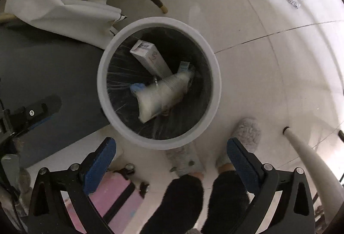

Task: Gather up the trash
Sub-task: 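Open both tools to drop the bag and leaflet into the bin, then move both tools back over the table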

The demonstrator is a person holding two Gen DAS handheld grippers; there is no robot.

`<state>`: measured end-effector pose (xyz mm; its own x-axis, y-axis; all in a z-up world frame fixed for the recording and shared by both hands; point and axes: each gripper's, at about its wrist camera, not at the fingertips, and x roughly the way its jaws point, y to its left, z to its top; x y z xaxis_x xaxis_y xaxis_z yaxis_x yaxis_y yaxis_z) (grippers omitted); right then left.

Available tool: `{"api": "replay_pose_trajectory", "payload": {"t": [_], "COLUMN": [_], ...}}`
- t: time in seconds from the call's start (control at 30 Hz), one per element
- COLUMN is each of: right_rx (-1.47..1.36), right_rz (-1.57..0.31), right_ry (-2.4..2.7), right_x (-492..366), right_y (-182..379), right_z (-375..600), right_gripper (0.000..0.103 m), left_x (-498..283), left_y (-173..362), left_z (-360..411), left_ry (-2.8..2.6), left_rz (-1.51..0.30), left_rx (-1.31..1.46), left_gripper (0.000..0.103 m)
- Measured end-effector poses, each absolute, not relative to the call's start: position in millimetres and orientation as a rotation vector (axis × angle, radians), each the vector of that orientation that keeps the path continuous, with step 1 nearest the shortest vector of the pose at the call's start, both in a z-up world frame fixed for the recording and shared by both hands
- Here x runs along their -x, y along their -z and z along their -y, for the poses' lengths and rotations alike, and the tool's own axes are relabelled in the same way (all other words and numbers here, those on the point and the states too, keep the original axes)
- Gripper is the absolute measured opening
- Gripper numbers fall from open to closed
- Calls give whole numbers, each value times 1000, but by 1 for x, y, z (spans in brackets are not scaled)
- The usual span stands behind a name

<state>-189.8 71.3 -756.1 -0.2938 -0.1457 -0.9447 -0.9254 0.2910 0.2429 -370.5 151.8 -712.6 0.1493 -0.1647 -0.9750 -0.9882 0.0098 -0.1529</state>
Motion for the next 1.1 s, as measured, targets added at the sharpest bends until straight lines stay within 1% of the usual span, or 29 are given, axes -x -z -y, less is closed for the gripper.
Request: {"api": "replay_pose_trajectory", "payload": {"t": [0.2,0.37,0.57,0.83,1.1], "right_rx": [1099,1117,1122,1117,1070], "right_rz": [-1499,-1444,-1407,-1362,-1348], "right_ry": [-994,-975,-993,-1033,-1088], "right_x": [188,185,187,186,186], "right_y": [740,720,674,589,472], "right_z": [-77,-87,-88,-82,-67], "right_gripper": [103,103,103,103,103], "left_x": [375,372,367,361,357], "left_y": [701,677,635,556,454], "left_z": [-146,-142,-133,-113,-94], "left_ry": [-1047,-1079,-1100,-1115,-1128], "left_rz": [-1298,-1311,-1308,-1302,-1270], "left_rx": [1293,1254,1228,1191,1144], "left_gripper": [103,103,103,103,103]}}
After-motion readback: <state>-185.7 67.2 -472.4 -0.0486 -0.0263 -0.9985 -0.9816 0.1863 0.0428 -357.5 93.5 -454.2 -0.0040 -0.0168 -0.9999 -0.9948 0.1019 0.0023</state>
